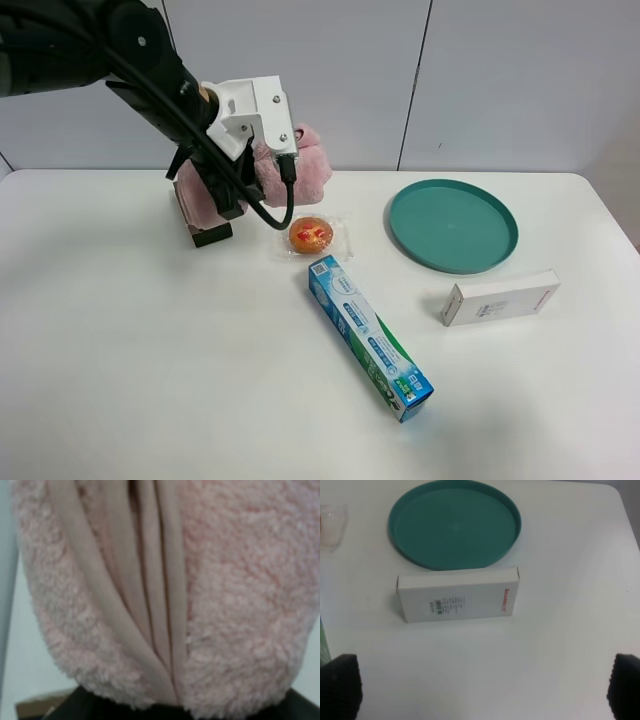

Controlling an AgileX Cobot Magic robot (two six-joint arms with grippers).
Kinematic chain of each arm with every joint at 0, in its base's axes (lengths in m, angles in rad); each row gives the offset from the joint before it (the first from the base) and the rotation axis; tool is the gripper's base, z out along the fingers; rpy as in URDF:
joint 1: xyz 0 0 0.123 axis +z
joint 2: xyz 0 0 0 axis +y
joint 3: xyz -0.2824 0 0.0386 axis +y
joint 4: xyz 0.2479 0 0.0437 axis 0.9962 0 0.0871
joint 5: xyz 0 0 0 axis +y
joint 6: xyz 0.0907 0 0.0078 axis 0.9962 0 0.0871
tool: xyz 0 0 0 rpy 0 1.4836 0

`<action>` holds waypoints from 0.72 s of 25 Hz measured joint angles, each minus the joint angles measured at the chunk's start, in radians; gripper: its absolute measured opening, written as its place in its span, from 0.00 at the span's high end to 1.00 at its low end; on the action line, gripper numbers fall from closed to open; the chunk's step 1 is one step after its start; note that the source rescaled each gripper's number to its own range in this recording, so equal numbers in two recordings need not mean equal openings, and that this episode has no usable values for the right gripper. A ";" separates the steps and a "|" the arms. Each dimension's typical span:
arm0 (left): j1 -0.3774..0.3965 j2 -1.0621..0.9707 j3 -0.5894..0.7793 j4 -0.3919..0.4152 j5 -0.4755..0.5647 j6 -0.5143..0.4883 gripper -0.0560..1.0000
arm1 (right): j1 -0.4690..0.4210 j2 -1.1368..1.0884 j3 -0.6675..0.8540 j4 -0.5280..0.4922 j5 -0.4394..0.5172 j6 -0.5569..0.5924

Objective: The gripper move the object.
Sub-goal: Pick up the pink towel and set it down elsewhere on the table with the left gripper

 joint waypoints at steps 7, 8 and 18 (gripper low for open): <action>0.000 0.160 -0.197 0.012 0.000 0.150 0.95 | 0.000 0.000 0.000 0.000 0.000 0.000; 0.000 0.184 -0.226 0.012 0.000 0.165 0.95 | 0.000 0.000 0.000 0.000 0.000 0.000; 0.006 0.389 -0.404 0.015 -0.013 0.225 0.95 | 0.000 0.000 0.000 0.000 0.000 0.000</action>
